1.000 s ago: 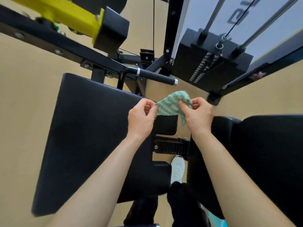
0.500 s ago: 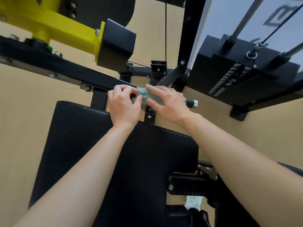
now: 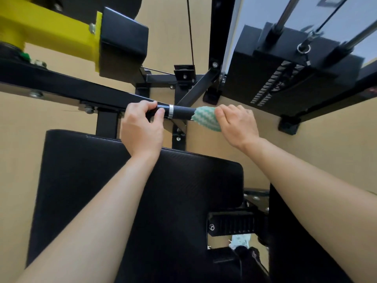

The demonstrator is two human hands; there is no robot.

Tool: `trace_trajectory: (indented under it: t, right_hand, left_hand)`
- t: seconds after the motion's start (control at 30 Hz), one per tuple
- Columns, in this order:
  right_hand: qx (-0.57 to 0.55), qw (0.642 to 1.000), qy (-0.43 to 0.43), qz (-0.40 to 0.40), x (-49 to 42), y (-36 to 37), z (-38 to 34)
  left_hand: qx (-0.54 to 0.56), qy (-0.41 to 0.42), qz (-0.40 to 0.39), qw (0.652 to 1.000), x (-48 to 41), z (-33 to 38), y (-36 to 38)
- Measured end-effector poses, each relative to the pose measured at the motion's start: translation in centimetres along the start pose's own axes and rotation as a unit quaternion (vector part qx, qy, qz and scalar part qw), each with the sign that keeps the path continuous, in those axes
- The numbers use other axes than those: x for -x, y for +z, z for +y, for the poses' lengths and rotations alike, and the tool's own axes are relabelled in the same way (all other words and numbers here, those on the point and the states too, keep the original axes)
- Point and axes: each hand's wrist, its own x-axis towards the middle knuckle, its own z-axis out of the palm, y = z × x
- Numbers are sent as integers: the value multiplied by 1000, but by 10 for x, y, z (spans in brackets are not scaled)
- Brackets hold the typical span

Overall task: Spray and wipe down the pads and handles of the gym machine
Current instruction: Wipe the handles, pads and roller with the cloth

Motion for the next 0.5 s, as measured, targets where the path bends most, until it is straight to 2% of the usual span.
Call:
trace_trajectory:
  t: [0.1, 0.27, 0.37, 0.5]
  right_hand:
    - [-15, 1000, 25, -2, -8, -1, -31]
    - [4, 999, -44, -16, -17, 15, -95]
    - [22, 997, -75, -26, -13, 10, -87]
    - [-18, 997, 21, -66, 3, 2, -38]
  left_hand:
    - [-26, -4, 10, 1000, 1, 1, 3]
    - [-38, -2, 5, 999, -2, 0, 1]
    - [-34, -8, -7, 999, -4, -1, 0]
    - [-22, -21, -13, 999, -3, 0, 0]
